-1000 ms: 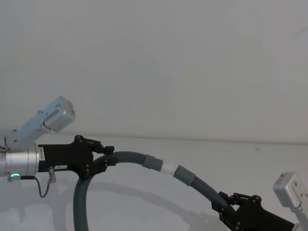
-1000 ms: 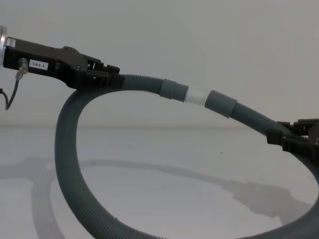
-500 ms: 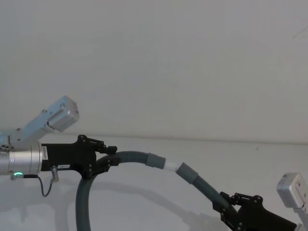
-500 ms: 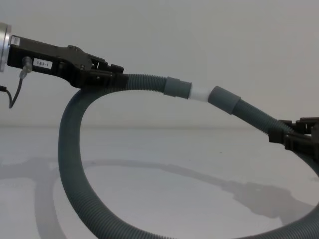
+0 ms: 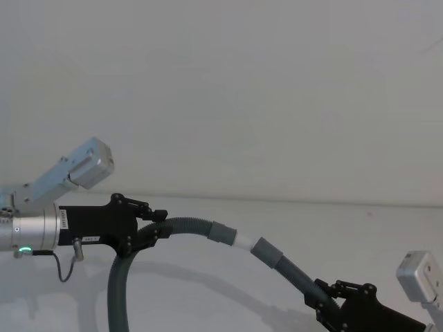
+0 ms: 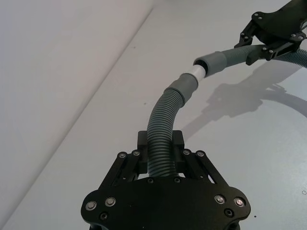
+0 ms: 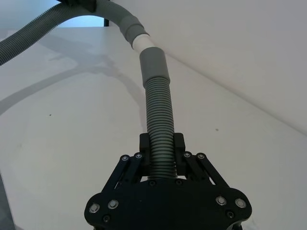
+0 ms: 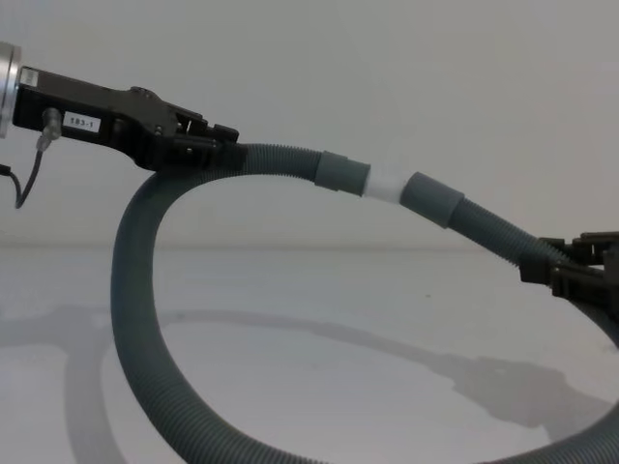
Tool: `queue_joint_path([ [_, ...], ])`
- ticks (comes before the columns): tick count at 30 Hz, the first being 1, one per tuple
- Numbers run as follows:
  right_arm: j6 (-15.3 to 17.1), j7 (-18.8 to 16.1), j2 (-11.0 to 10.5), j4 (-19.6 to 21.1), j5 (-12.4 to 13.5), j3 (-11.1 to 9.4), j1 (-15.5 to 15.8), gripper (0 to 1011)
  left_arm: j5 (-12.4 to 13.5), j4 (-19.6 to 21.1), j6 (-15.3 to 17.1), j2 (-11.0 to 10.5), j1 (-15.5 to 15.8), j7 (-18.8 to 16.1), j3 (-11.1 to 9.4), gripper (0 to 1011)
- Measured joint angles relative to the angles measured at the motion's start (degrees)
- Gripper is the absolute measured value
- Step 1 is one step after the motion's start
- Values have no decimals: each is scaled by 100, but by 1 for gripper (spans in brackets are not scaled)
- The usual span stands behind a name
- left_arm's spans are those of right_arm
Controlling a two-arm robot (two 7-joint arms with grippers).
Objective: Use both hands to pick up one end of the pipe from the table, align the ends, and insert them.
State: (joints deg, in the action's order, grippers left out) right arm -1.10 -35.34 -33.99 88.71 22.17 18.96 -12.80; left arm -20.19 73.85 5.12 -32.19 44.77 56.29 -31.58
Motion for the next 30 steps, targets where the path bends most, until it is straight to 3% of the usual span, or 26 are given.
queue_joint_path([
  [30,14,88,-65,-56,24,187,-131,258,-103,-50,0,-110,114,45,-140,271],
])
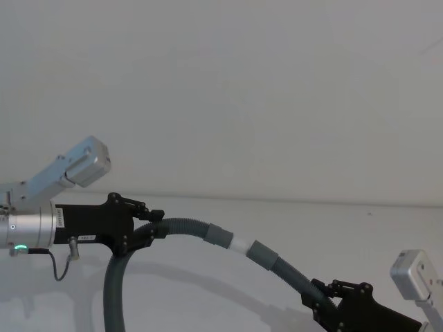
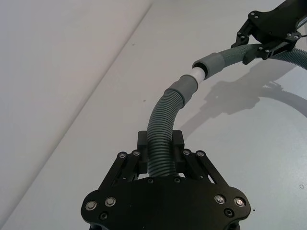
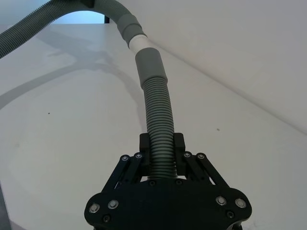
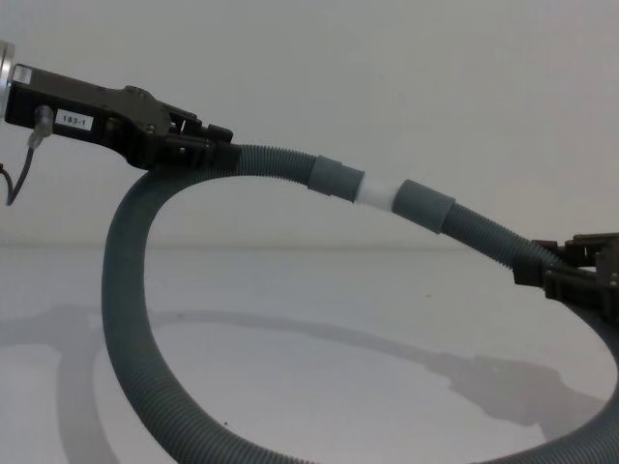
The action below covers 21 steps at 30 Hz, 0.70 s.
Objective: Use both hands to pick up one end of the pipe from the table, align the ends, and insert them.
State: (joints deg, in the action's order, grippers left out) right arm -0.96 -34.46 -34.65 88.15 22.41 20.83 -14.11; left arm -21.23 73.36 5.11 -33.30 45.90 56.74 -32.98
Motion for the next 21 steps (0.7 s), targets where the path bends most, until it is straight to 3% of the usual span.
queue_joint_path([
  [21,12,37,-68,-2,18,124,-47,258,-72,32,3,-97,26,-41,-70,271],
])
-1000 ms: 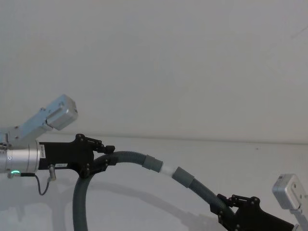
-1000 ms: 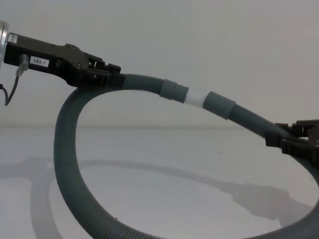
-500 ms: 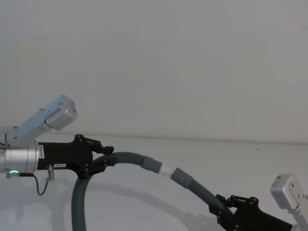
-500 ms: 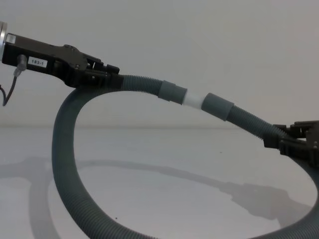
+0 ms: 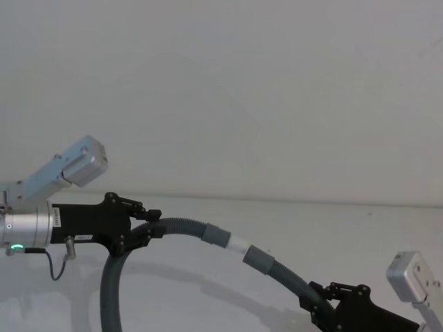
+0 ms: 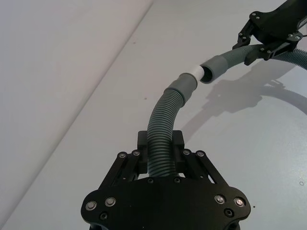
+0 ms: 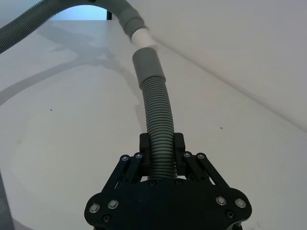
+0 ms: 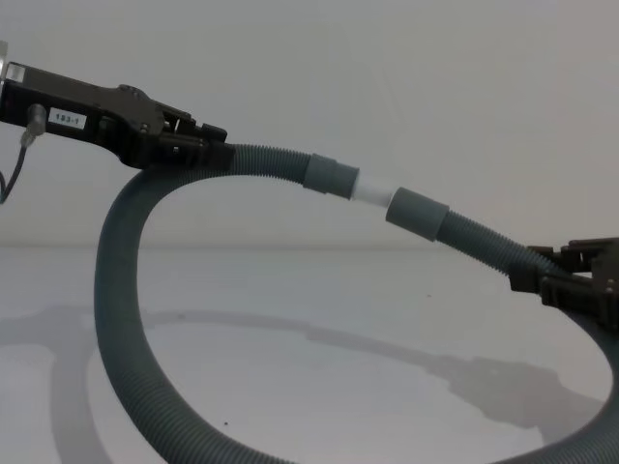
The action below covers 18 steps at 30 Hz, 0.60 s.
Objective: Use both hands to pick up one end of the pipe from the table, align the ends, and insert them.
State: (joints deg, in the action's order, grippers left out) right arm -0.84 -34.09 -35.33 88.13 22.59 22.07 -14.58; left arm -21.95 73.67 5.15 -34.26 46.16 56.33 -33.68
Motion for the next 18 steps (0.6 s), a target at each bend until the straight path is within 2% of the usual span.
queue_joint_path([
  [18,25,21,-4,-6,-11,53,-37,258,-80,69,20,-92,-20,-49,-45,272],
])
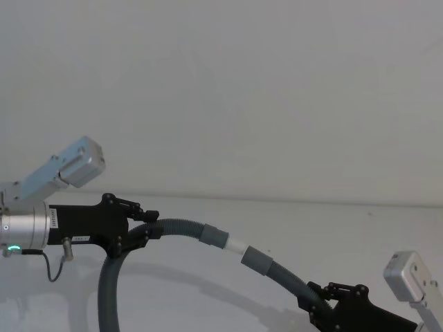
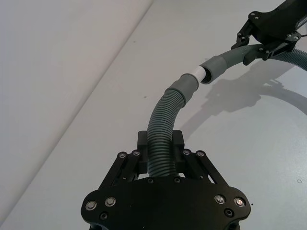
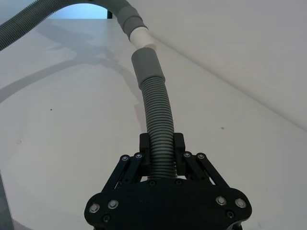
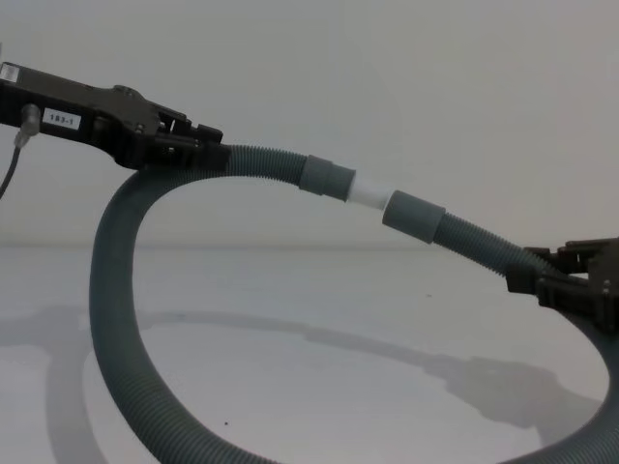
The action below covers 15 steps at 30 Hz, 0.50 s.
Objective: Use both hands to pick up one end of the pipe from the table, align the ends, and insert them.
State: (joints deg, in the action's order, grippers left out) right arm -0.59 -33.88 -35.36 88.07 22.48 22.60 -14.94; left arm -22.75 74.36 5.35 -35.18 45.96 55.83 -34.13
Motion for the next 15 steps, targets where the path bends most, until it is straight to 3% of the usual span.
queue_joint_path([
  [15,10,6,27,-35,-20,28,-41,257,-64,-79,-61,9,42,12,-77,272],
])
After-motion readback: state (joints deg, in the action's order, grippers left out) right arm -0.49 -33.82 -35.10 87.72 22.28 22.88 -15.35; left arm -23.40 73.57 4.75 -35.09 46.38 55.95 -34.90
